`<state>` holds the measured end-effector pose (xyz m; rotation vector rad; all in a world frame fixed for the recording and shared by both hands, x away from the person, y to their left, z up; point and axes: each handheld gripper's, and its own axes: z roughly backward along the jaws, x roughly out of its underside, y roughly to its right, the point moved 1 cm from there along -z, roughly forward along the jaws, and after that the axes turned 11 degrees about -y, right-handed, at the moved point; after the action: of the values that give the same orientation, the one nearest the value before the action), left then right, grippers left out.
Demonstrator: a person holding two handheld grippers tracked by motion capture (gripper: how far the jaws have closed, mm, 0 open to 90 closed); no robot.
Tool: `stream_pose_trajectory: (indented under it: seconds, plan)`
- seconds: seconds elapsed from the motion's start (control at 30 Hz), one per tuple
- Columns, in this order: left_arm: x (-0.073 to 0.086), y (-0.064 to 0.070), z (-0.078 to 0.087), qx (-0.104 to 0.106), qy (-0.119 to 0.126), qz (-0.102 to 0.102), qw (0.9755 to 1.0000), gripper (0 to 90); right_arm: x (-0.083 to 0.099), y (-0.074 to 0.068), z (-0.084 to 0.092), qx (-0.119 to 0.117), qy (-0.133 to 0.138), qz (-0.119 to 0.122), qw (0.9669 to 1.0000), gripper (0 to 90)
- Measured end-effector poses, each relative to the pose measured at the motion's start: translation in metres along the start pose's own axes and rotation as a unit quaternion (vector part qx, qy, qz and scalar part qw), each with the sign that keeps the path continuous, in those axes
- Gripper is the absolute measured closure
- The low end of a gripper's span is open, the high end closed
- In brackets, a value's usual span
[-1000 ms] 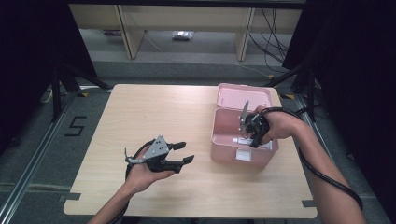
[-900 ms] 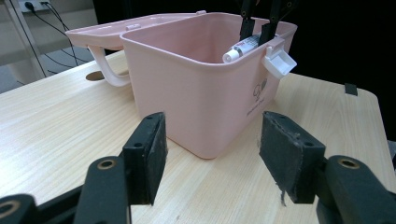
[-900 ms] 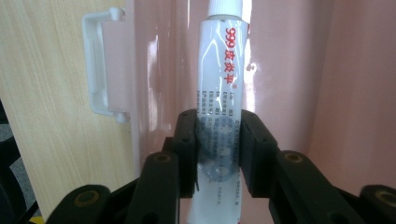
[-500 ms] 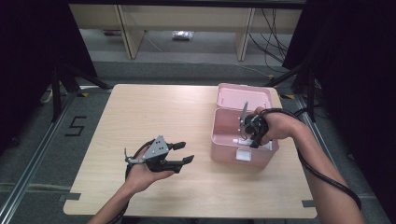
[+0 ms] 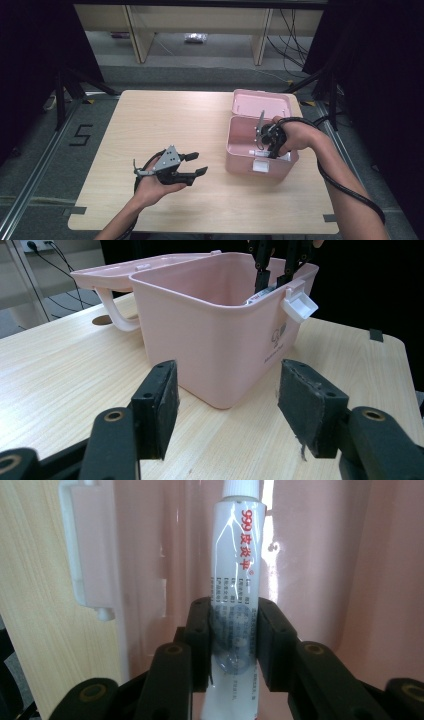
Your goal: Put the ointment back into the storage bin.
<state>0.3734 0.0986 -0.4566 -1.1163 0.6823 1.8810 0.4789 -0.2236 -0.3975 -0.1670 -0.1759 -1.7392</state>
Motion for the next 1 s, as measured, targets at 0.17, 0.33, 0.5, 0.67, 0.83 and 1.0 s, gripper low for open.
stream_pose_trajectory:
  seconds: [0.17, 0.33, 0.5, 0.67, 0.83, 1.0]
  plan:
    - [0.0, 0.0, 0.0, 0.0, -0.001, 0.001, 1.0, 40.7, -0.002, 0.001, -0.002, 0.001, 0.0, 0.005, 1.0, 71.5]
    - [0.001, 0.0, 0.0, -0.001, -0.001, 0.002, 1.0, 40.7, -0.002, 0.001, -0.003, -0.006, -0.005, -0.006, 1.0, 71.5]
    - [0.001, 0.0, 0.0, 0.0, -0.001, 0.002, 1.0, 40.7, -0.003, 0.003, -0.006, -0.004, -0.006, 0.003, 1.0, 71.5]
    - [0.001, 0.001, 0.0, 0.0, -0.002, 0.001, 1.0, 40.7, -0.003, 0.004, -0.007, -0.008, -0.008, -0.002, 0.9999, 71.5]
    - [0.001, 0.001, -0.001, -0.001, -0.002, 0.001, 1.0, 40.7, -0.004, 0.006, -0.009, -0.008, -0.006, 0.008, 0.9999, 71.5]
    - [0.001, 0.001, -0.001, 0.0, -0.002, 0.0, 1.0, 40.7, -0.003, 0.007, -0.011, -0.01, -0.005, 0.001, 0.9999, 71.5]
